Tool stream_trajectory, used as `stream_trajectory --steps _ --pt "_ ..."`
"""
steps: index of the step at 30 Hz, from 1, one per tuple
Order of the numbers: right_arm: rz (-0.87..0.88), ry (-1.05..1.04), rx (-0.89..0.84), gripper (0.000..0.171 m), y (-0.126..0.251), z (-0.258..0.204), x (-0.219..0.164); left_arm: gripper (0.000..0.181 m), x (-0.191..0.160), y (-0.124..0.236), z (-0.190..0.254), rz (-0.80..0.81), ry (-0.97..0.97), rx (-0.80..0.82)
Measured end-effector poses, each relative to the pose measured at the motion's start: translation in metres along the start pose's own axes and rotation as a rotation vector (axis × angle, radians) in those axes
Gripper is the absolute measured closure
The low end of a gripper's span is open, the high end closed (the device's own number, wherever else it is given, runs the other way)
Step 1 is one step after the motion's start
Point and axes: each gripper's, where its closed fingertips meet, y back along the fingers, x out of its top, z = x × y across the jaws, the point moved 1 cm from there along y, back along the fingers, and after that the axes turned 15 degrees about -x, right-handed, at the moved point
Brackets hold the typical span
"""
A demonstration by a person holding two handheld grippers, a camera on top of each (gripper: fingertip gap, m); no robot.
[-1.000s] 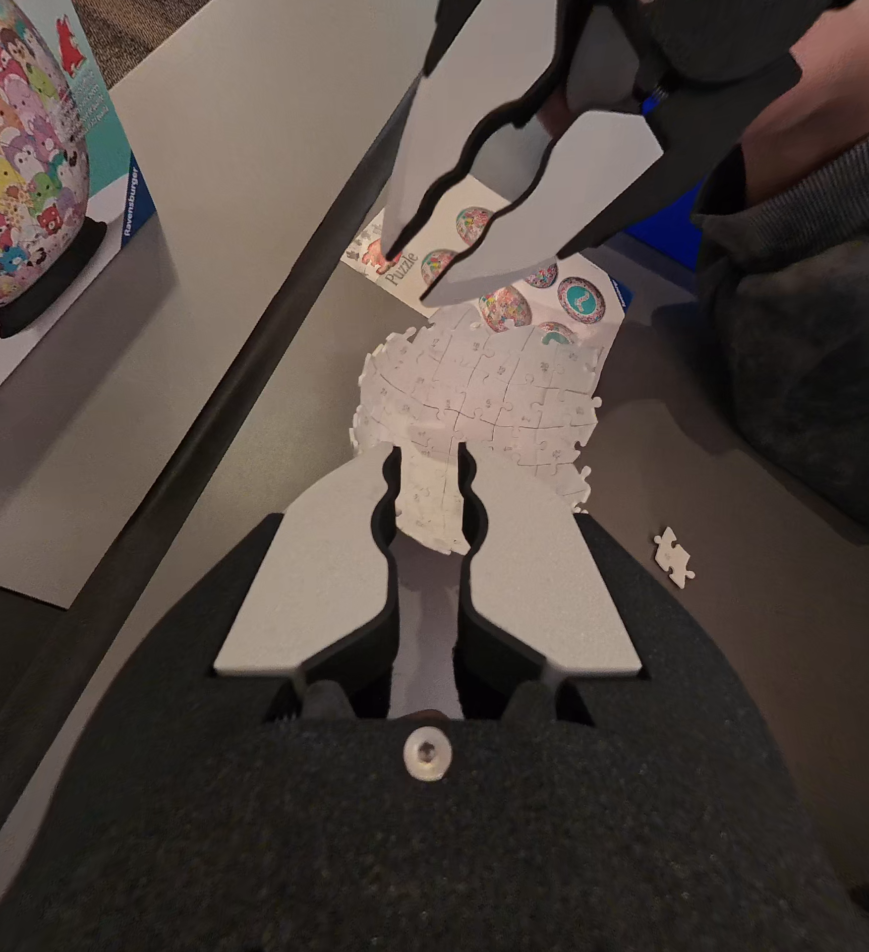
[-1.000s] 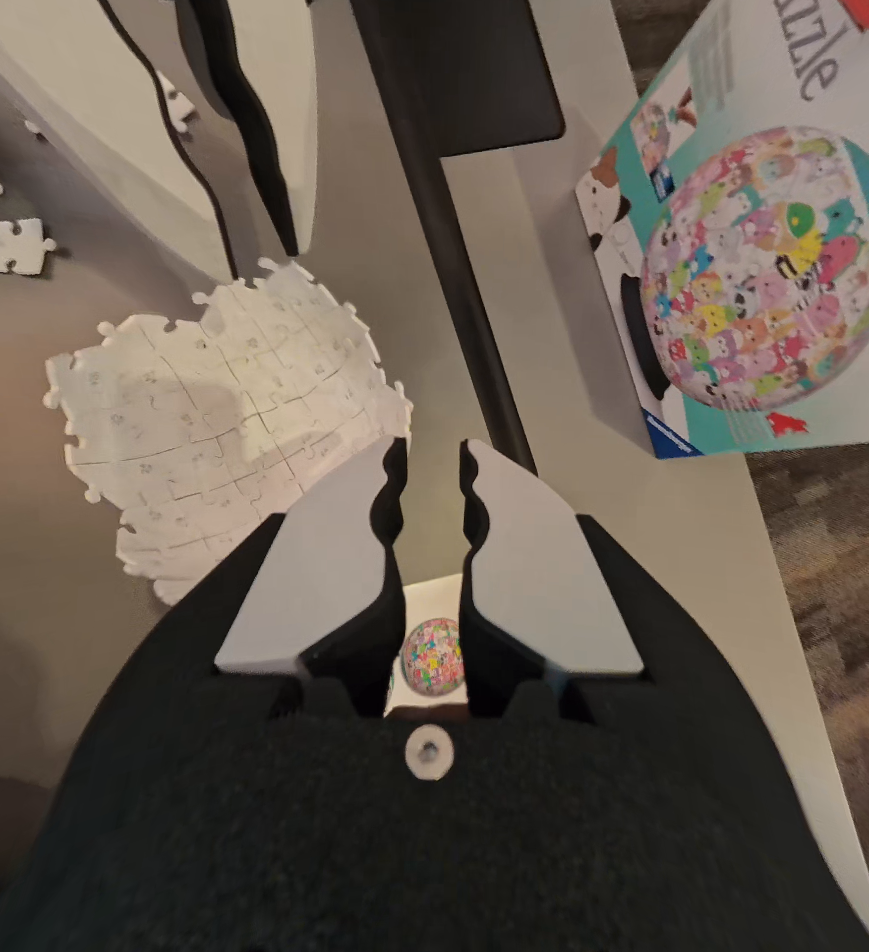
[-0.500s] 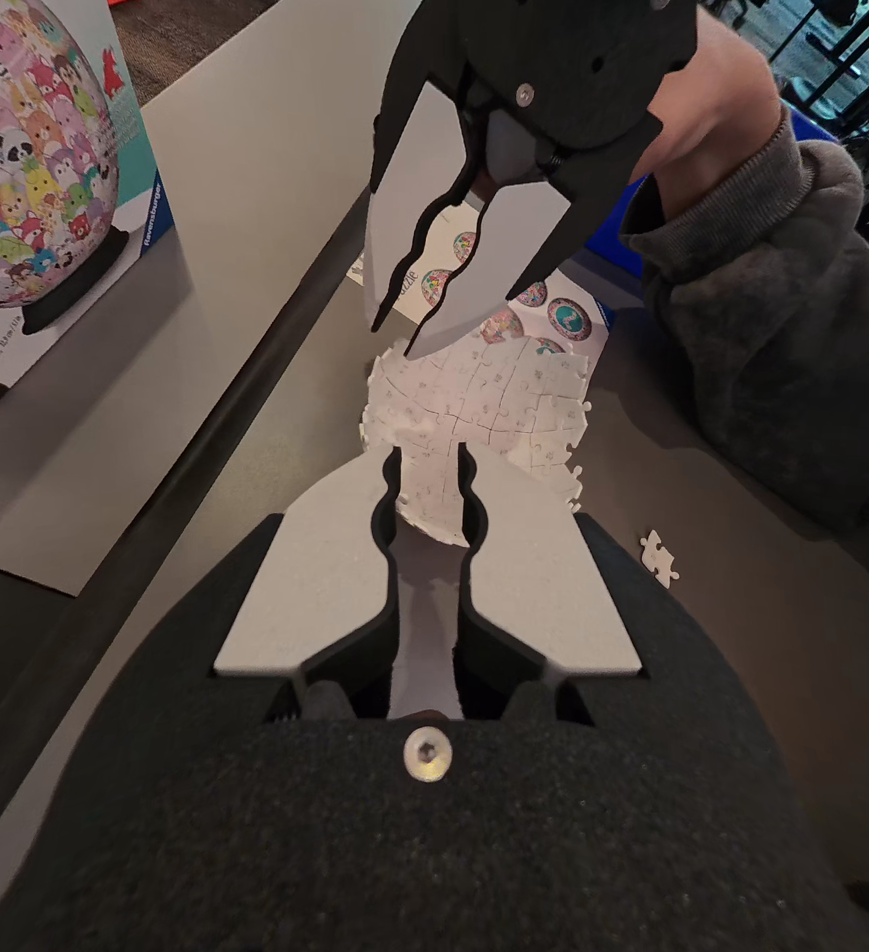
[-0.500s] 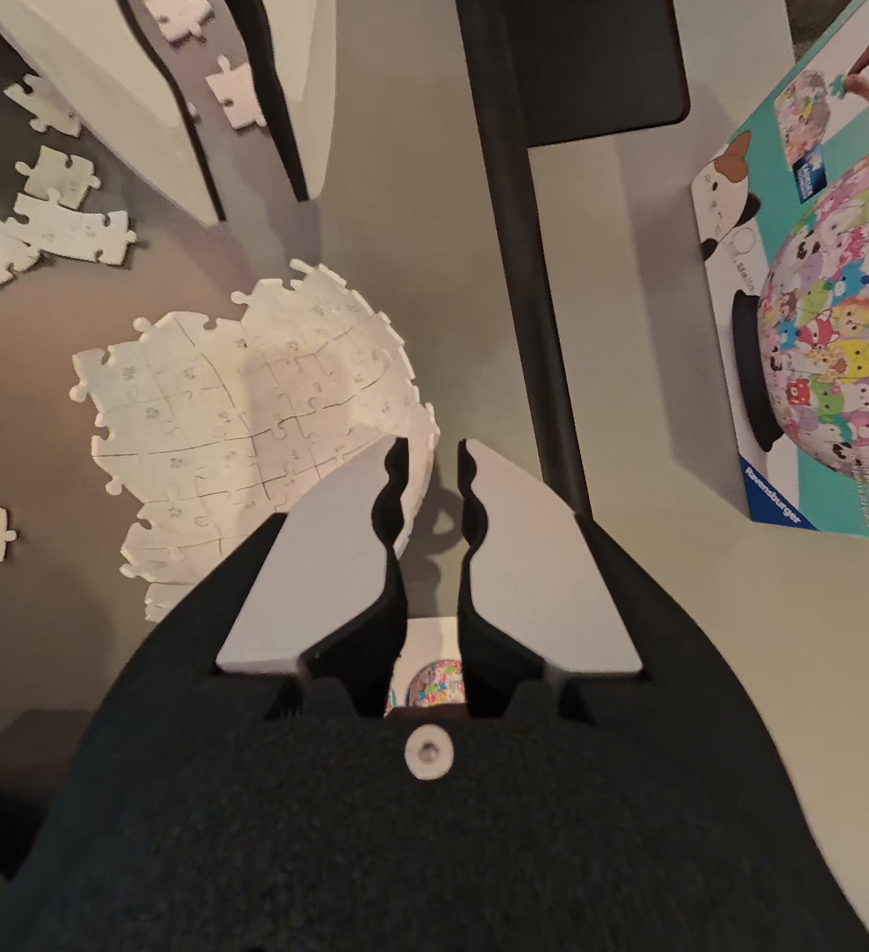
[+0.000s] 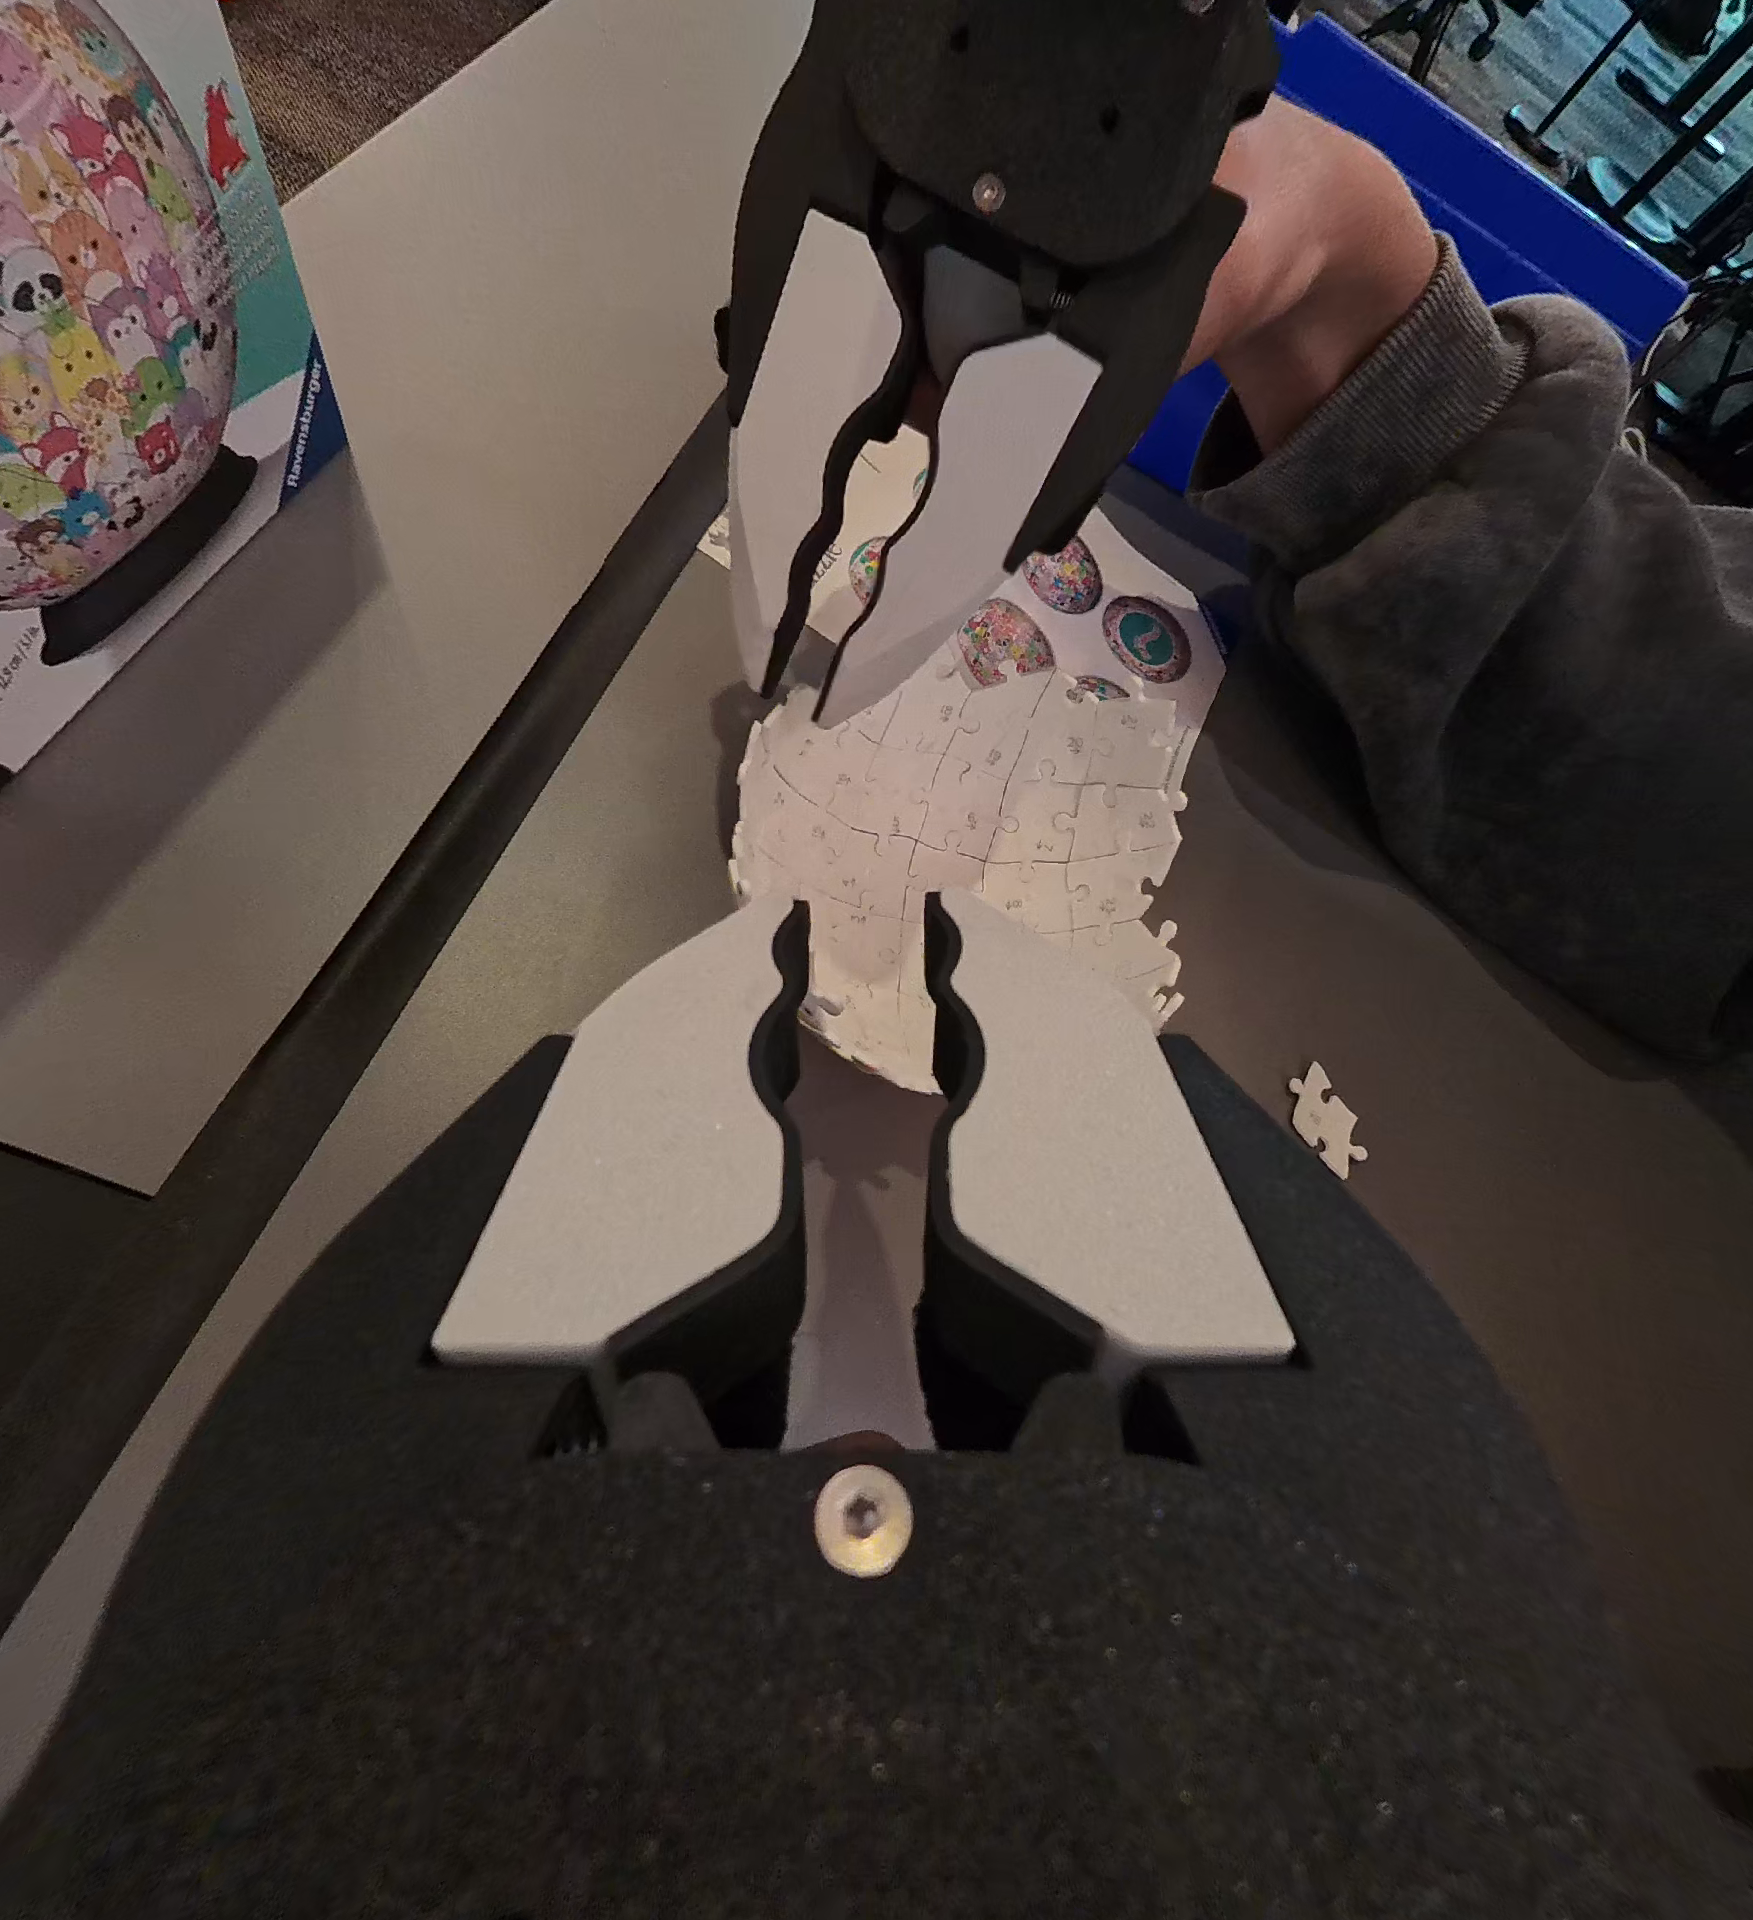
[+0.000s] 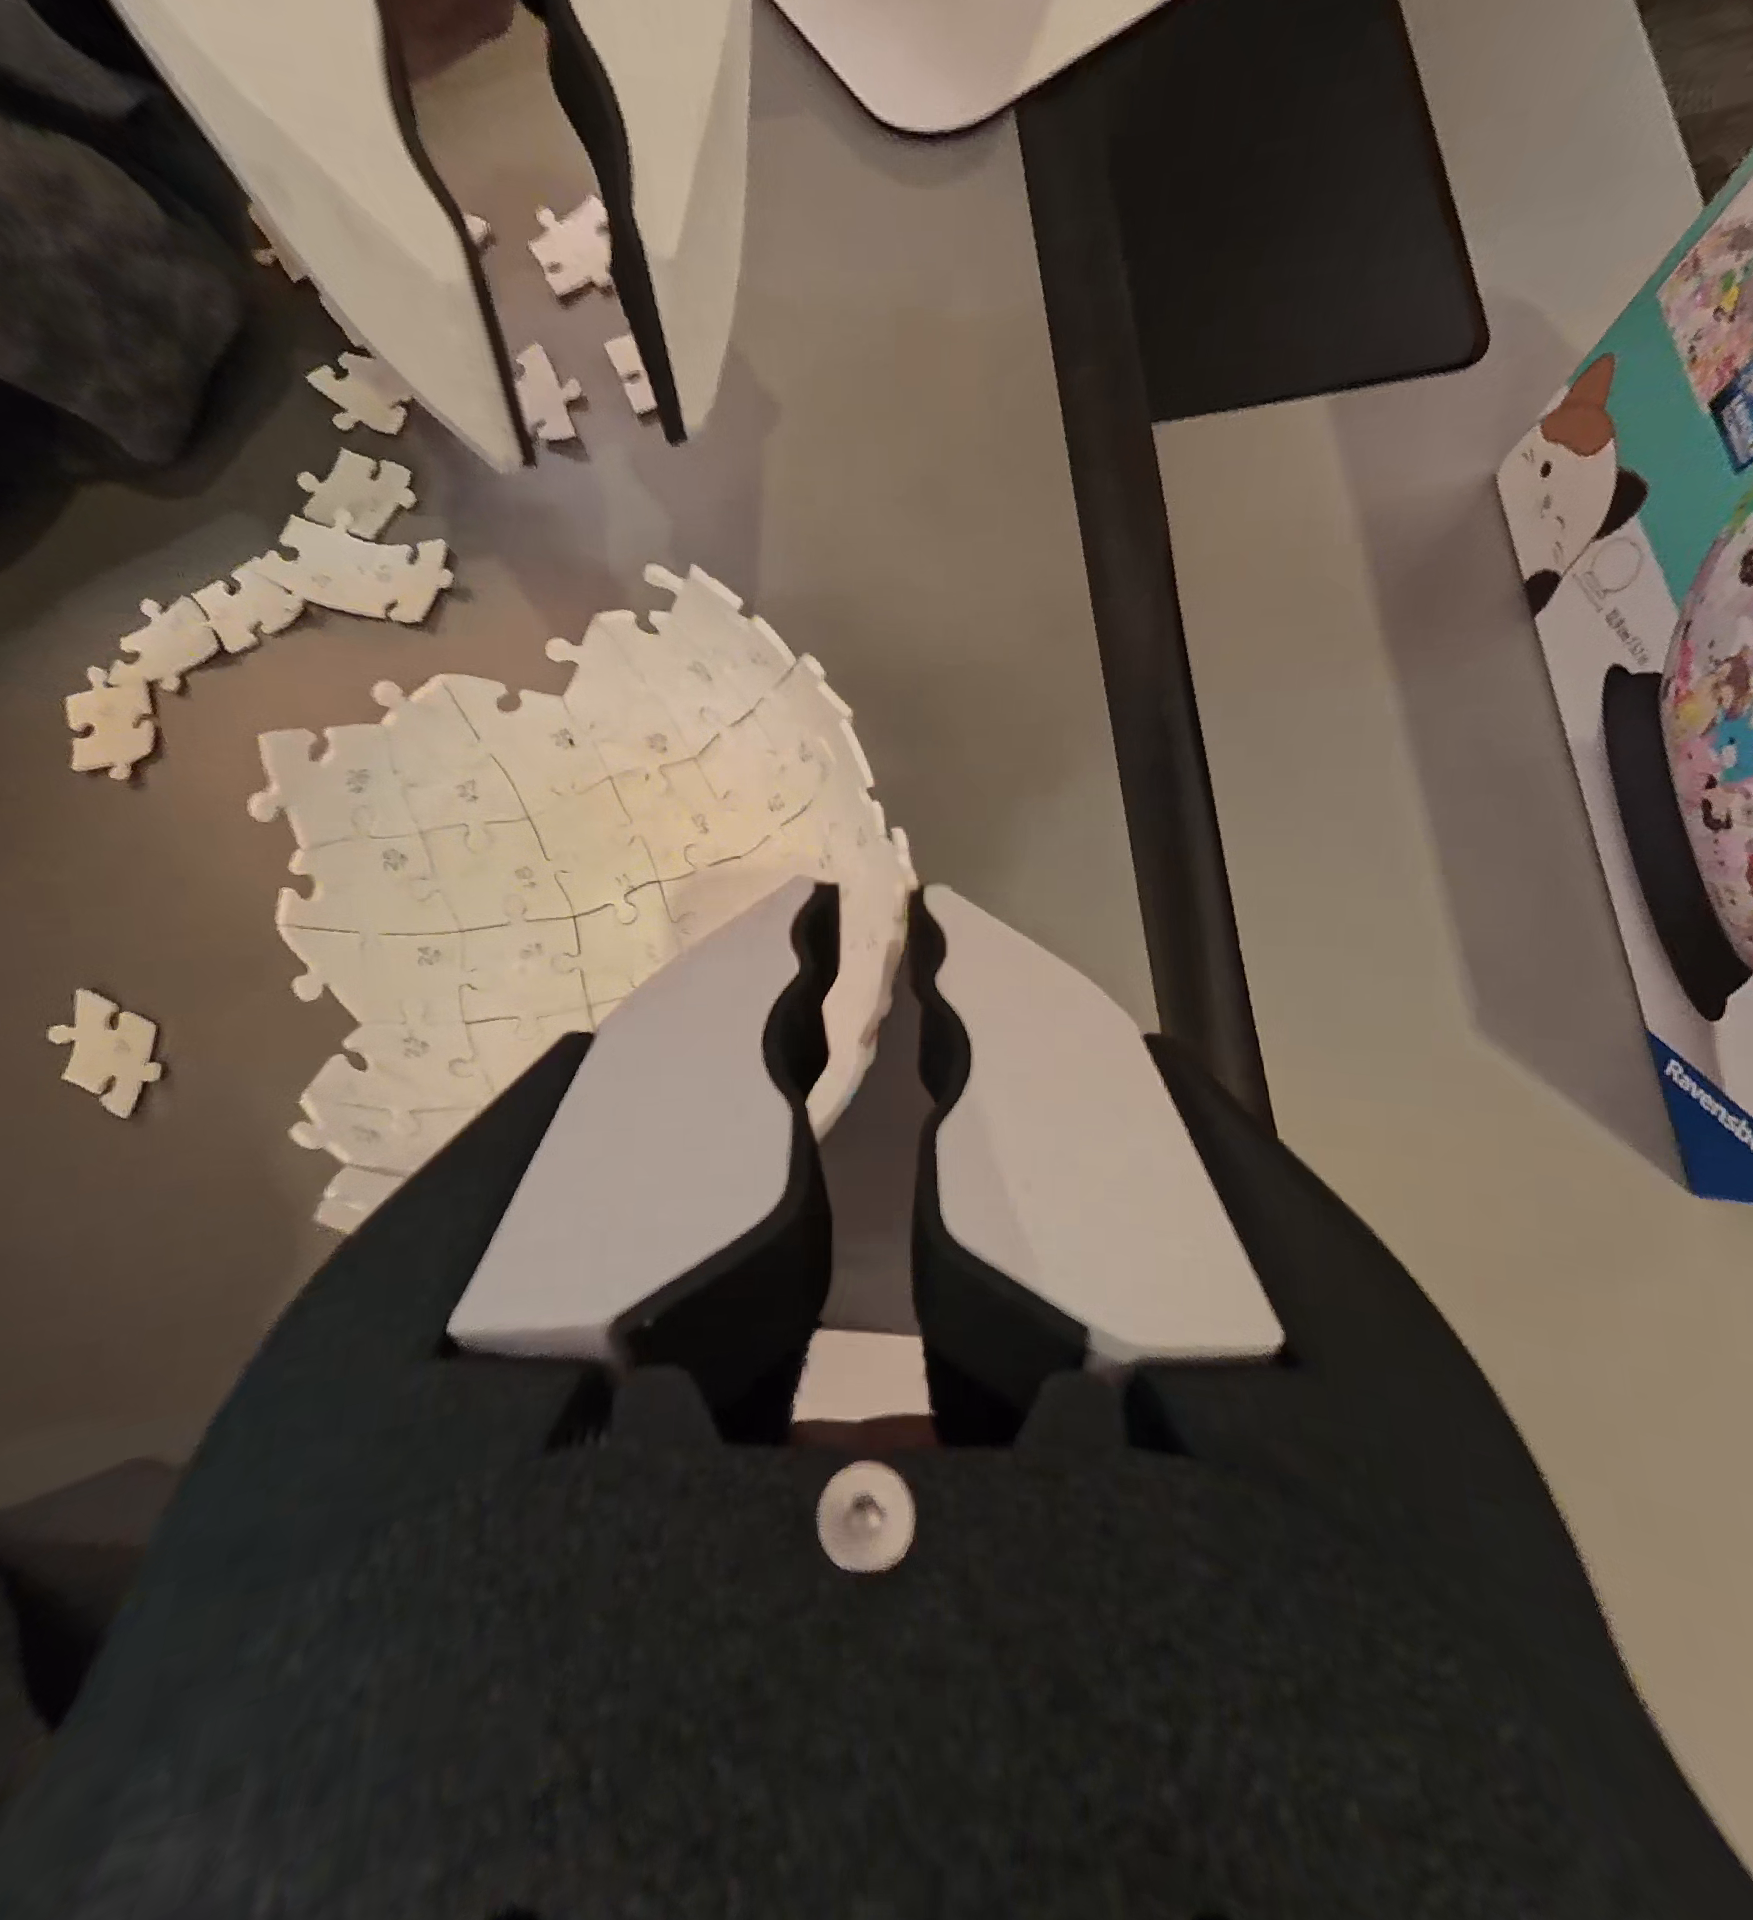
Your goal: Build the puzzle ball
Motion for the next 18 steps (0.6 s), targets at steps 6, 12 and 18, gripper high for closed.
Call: stream_trajectory --steps 6,12,18 --pt "-0.114 0.1 -0.079 0.158 -0.0007 0.0074 0.0009 0.161 -0.0005 -0.0011 -0.0005 -0.004 0.001 0.0" --pt "-0.174 0.148 -0.073 0.158 -0.0068 0.0069 0.0012 0.161 -0.0029 -0.0017 -0.0033 -0.009 0.009 0.003" --pt "-0.169 0.127 -0.038 0.159 -0.0047 0.0064 -0.0004 0.161 -0.0036 -0.0018 -0.0046 -0.006 0.015 -0.003"
